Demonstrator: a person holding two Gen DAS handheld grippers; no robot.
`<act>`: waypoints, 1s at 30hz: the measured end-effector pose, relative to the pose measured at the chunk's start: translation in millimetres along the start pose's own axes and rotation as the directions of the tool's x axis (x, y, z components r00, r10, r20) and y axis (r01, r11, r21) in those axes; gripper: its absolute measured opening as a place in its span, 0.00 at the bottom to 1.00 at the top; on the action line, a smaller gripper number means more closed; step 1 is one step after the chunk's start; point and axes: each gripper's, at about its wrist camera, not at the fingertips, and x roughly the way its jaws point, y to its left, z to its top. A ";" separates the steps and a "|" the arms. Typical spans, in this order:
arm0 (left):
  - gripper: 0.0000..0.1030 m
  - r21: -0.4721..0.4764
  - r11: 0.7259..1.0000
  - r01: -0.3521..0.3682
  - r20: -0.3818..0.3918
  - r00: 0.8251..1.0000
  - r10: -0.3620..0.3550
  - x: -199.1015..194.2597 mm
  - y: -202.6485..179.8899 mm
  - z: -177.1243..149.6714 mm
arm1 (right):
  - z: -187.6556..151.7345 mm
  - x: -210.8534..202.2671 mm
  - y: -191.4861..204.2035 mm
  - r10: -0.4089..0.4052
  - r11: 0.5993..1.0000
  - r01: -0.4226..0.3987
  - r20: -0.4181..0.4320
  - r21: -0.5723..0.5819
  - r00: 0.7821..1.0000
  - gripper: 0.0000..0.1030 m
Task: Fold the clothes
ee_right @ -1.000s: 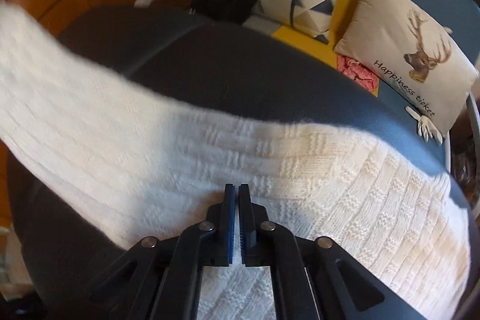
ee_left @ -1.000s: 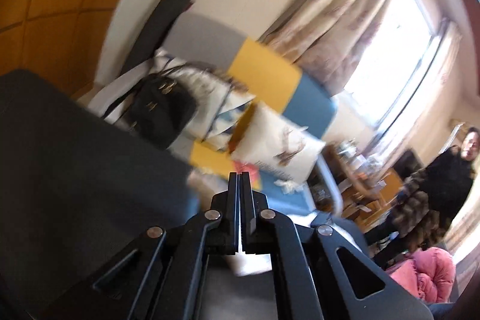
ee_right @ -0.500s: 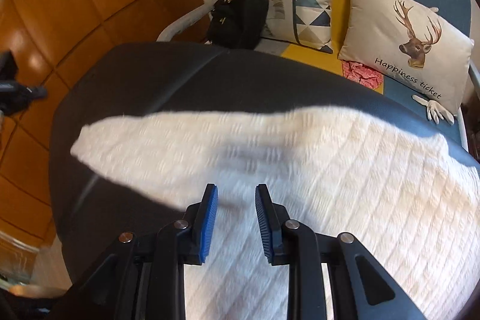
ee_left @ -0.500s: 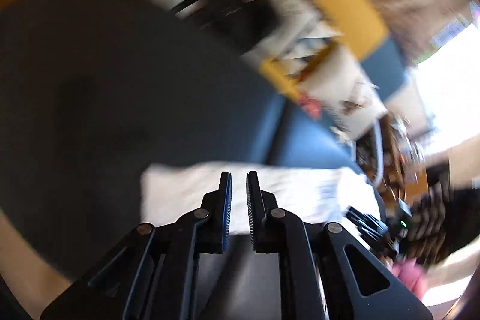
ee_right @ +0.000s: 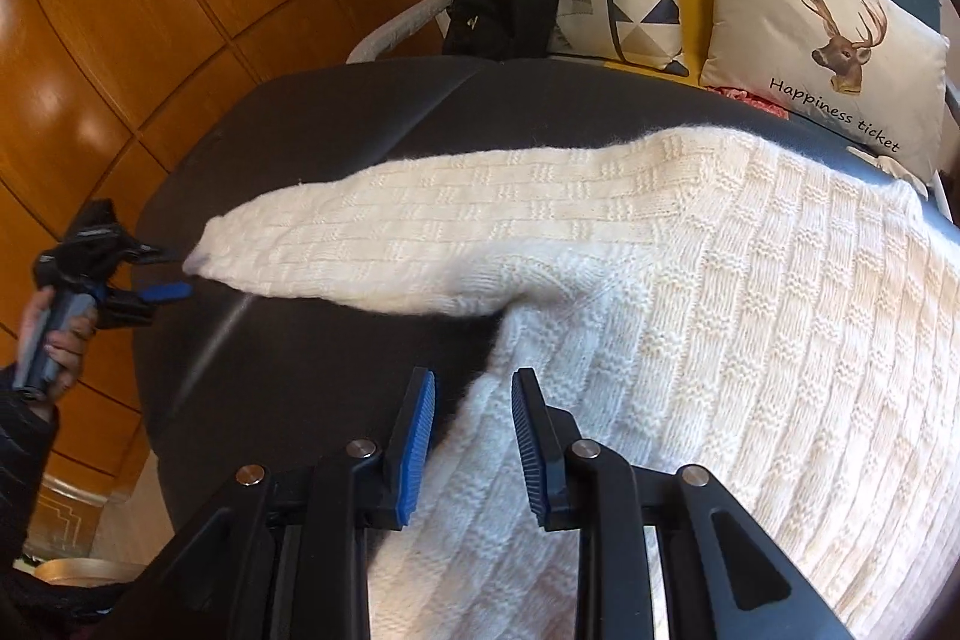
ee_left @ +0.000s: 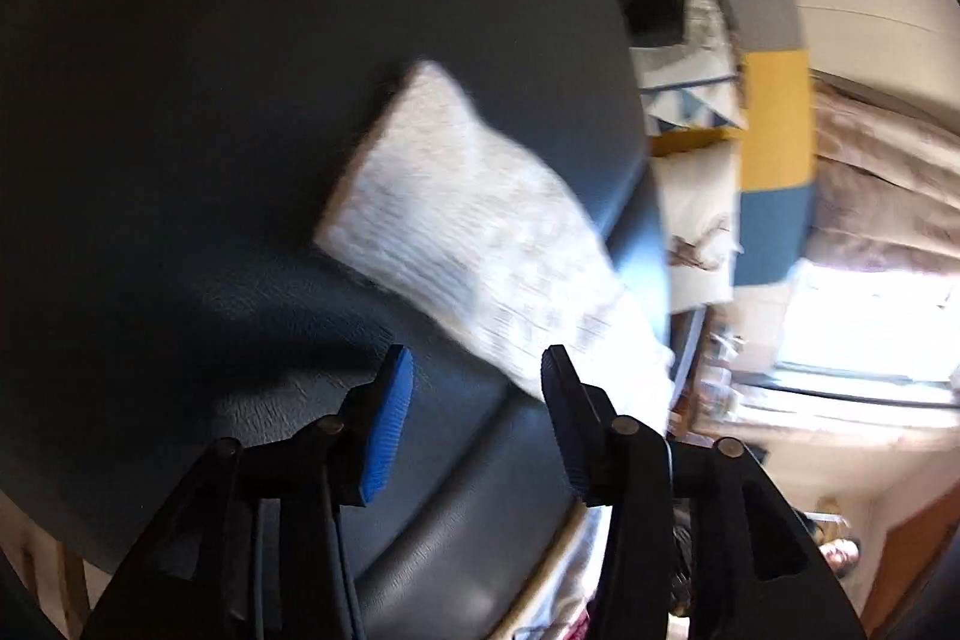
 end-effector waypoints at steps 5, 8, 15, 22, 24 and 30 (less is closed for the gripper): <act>0.49 -0.029 0.999 -0.031 0.125 0.992 0.034 4.1 -10.2 4.1 | 1.7 -5.3 7.5 -0.003 1.000 0.003 0.037 -0.011 0.999 0.27; 0.24 0.003 0.996 -0.091 0.215 0.973 0.088 10.3 -21.9 4.4 | 10.3 -1.8 12.6 -0.060 0.998 0.061 0.070 -0.018 0.996 0.27; 0.03 0.170 0.948 -0.269 0.431 0.885 0.174 9.0 -65.1 -4.6 | 49.2 13.7 4.9 -0.171 0.984 0.173 0.051 -0.045 0.984 0.27; 0.03 0.345 0.910 -0.231 0.585 0.811 -0.016 -57.8 -113.2 -8.6 | 74.9 37.1 -32.4 -0.293 0.955 0.289 -0.055 -0.071 0.954 0.27; 0.03 0.385 0.889 -0.248 0.602 0.798 -0.038 -62.8 -126.1 -6.6 | 83.9 51.3 -31.1 -0.281 0.957 0.274 -0.088 -0.091 0.956 0.27; 0.03 0.429 0.873 -0.230 0.603 0.793 -0.088 -59.7 -151.0 8.3 | 103.2 96.2 -35.1 -0.305 0.952 0.298 -0.189 -0.066 0.933 0.10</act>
